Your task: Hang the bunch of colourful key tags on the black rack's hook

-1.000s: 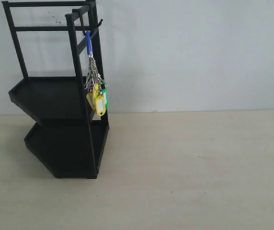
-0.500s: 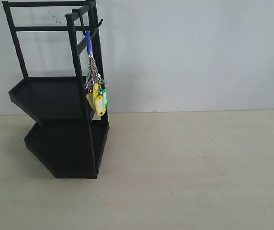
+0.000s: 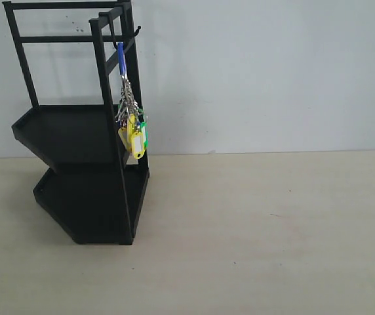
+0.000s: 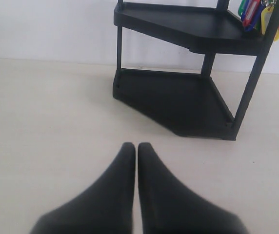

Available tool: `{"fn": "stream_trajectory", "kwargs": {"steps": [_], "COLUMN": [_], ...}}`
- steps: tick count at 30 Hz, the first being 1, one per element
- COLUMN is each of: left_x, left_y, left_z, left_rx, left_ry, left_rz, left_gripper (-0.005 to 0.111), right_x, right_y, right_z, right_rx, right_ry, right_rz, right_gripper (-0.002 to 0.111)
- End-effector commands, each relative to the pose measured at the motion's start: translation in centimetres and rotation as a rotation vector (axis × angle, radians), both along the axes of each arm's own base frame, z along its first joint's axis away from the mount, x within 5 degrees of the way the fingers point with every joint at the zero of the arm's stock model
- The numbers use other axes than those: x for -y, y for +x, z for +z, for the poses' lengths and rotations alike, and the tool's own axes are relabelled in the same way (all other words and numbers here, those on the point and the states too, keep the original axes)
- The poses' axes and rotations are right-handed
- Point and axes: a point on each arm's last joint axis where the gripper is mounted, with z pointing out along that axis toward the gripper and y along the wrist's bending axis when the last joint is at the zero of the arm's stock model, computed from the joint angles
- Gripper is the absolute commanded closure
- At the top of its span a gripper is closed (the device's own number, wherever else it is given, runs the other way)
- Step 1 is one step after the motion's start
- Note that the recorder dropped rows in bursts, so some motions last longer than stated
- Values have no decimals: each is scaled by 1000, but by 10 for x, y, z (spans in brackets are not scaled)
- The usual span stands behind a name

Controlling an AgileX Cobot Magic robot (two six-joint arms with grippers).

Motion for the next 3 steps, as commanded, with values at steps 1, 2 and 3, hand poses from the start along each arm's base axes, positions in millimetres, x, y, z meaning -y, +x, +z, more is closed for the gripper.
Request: {"fn": "stream_trajectory", "kwargs": {"steps": [1, 2, 3], "left_x": [0, 0, 0], "left_y": [0, 0, 0], "left_z": [1, 1, 1], "left_rx": [11, 11, 11], "left_ry": [8, 8, 8], "left_rz": [0, 0, 0], "left_gripper": [102, 102, 102], "right_x": [0, 0, 0], "right_y": [0, 0, 0], "right_z": [1, 1, 1], "right_rx": [11, 11, 11], "right_ry": [-3, -3, -3], "right_rz": [-1, -1, -1], "right_gripper": [108, 108, 108]}}
